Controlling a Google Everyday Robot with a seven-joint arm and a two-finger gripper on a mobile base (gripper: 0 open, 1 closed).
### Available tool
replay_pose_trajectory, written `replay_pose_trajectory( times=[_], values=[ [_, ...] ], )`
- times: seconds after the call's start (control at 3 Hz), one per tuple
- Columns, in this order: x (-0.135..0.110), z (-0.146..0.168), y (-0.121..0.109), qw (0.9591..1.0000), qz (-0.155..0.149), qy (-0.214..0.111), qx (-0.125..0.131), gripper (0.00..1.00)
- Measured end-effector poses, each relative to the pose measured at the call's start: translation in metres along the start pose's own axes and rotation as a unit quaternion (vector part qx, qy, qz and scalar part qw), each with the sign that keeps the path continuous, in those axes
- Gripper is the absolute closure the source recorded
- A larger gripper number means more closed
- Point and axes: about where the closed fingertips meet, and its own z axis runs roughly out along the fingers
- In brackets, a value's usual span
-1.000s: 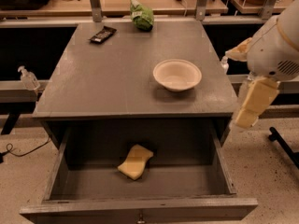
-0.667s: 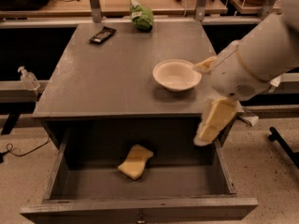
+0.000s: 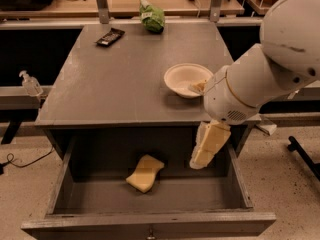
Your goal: Pick sponge from top drawer and place on counter
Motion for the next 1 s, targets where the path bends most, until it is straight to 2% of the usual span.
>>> replay_pose_trajectory(
  times=[0.33,0.67,1.0],
  values=[
    [-0.001,0.019,0.003,0.9994,-0.006,-0.016,-0.03,0.0],
    [0.0,0.084,0.021,0.9953,-0.027,-0.059,-0.072,0.0],
    [-0.003,0.114,0.028,0.9937,-0.037,-0.074,-0.075,0.0]
  ],
)
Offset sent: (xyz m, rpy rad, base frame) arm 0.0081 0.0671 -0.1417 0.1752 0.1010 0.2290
